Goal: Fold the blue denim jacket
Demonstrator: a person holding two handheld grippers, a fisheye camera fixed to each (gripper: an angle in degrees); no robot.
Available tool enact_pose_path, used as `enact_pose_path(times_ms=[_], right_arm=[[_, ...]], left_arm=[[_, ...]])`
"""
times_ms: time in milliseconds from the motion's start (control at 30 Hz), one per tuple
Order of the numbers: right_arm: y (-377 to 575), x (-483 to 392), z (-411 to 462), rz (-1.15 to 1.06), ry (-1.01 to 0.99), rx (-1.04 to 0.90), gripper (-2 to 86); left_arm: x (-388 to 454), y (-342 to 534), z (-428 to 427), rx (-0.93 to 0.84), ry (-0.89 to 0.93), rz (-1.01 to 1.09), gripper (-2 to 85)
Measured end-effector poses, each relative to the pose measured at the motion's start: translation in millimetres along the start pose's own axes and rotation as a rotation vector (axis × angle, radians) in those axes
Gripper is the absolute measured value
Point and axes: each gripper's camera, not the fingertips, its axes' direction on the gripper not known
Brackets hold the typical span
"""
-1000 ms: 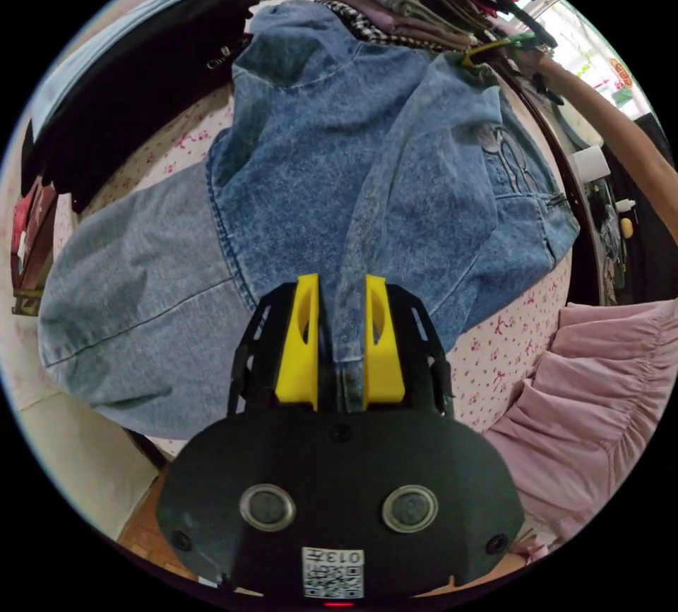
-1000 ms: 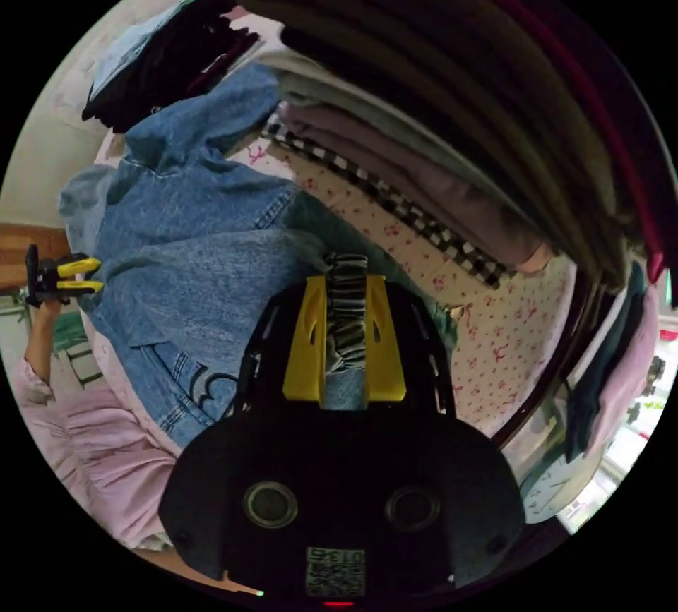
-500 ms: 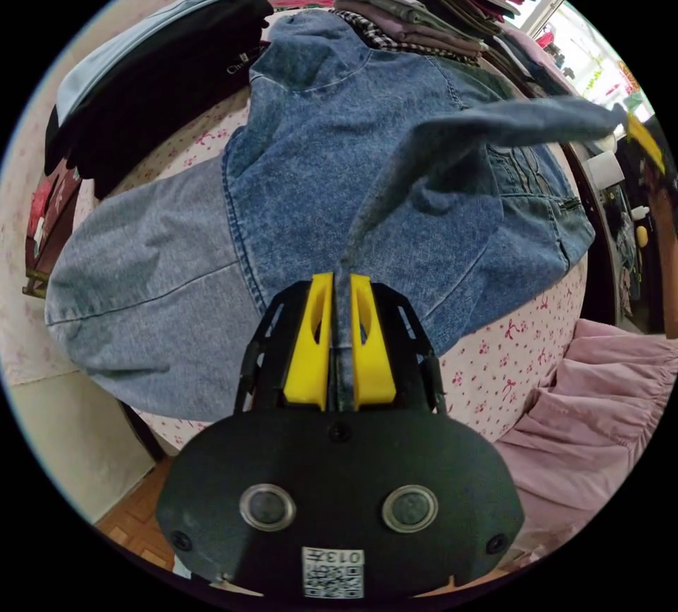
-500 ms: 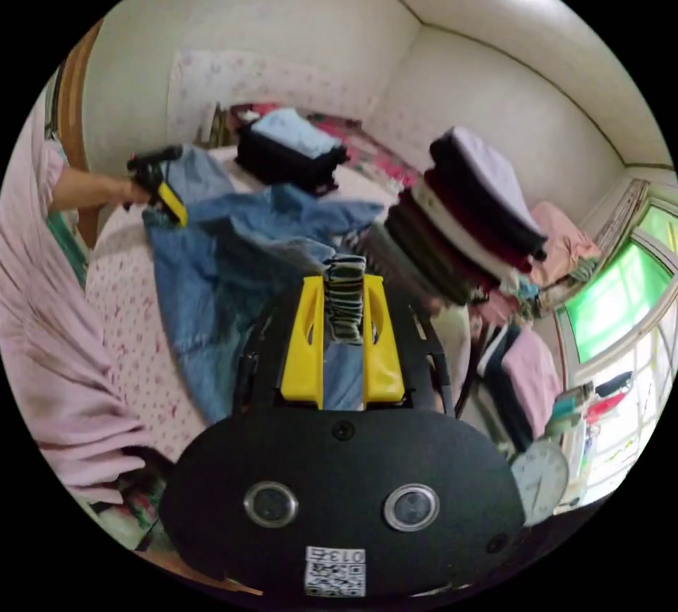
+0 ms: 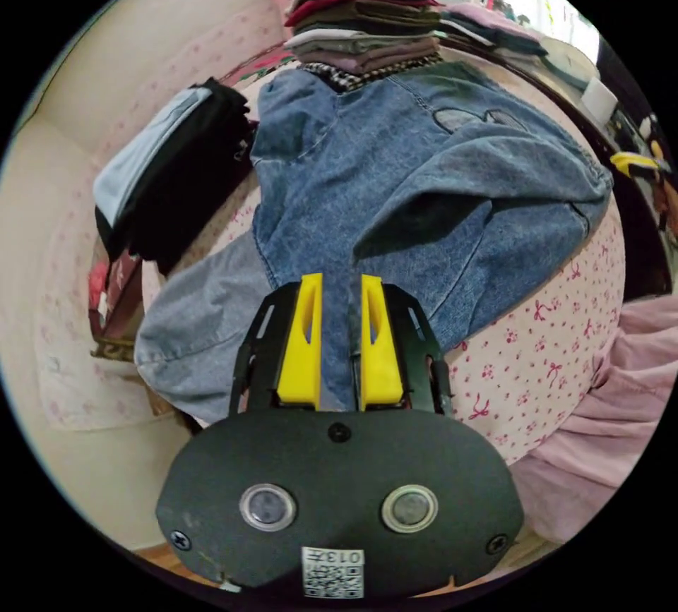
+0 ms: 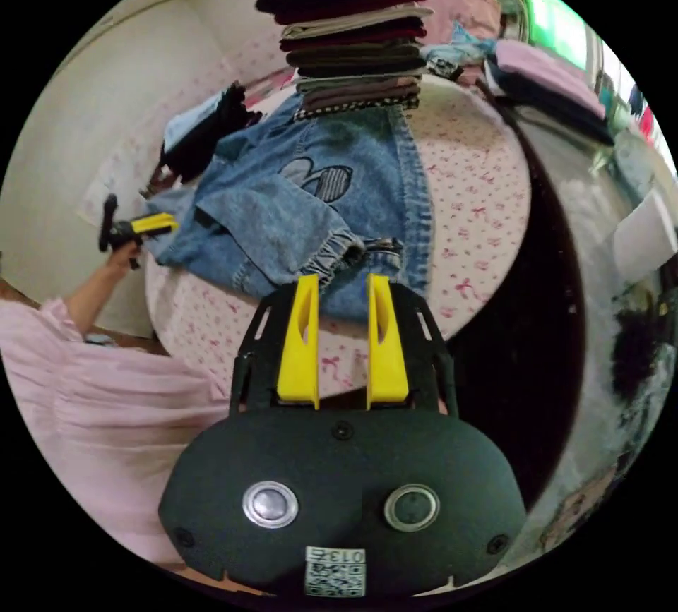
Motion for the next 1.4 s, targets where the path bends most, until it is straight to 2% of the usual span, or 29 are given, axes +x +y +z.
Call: enact_pose_path(times_ms=[100,133,233,300,333,533,567,700,833,933,1067,1133,1233,1300,1400], right_arm=[[-16,25,20,0.105,-0.218,-0.061,11.0],[-21,30,30,0.127,-0.236,-0.103,9.2],[-30,36,27,0.125,-0.201,-0.111,5.3],[-37,44,5,0.088,-0.258,-0.088,4.1],[-38,46,-8,0.060,-0.225,-0.072,3.8],[-2,67,-79,-0.061,-0.172,0.102,3.4],[3,71,-77,-0.052,-0.167,0.081,3.5],[18,96,-37,0.025,-0.180,-0.207,4.8],[16,103,-76,0.089,-0.112,-0.080,6.4],[11,108,-114,0.116,-0.043,0.049,7.5],[3,114,-111,0.119,0.005,0.003,8.1],[-3,110,-96,0.092,-0.021,-0.056,8.2],[-9,98,-74,0.042,0.041,-0.139,8.0],[-13,89,-49,0.022,0.037,-0.237,6.3],[-17,76,-37,-0.008,0.085,-0.283,4.2]], left_arm=[[26,-26,5,-0.025,-0.047,0.098,8.9],[32,-36,11,-0.047,-0.036,0.112,8.8],[44,-53,33,-0.163,0.040,0.152,5.6],[46,-56,29,-0.170,0.054,0.162,2.4],[48,-56,21,-0.163,0.052,0.177,1.7],[76,-7,-65,0.057,-0.098,0.278,0.7],[86,6,-60,0.035,-0.129,0.320,0.7],[108,33,-23,-0.090,-0.159,0.390,0.9],[81,55,-40,-0.091,-0.244,0.233,0.7],[31,78,-65,-0.036,-0.188,0.033,0.7],[-26,81,-75,0.074,0.042,-0.167,3.6],[-29,66,-65,0.073,0.113,-0.144,5.9],[-18,37,-40,0.014,0.172,-0.041,8.7],[-12,24,-21,-0.029,0.213,-0.001,8.7],[-6,12,7,-0.121,0.263,0.077,5.4]])
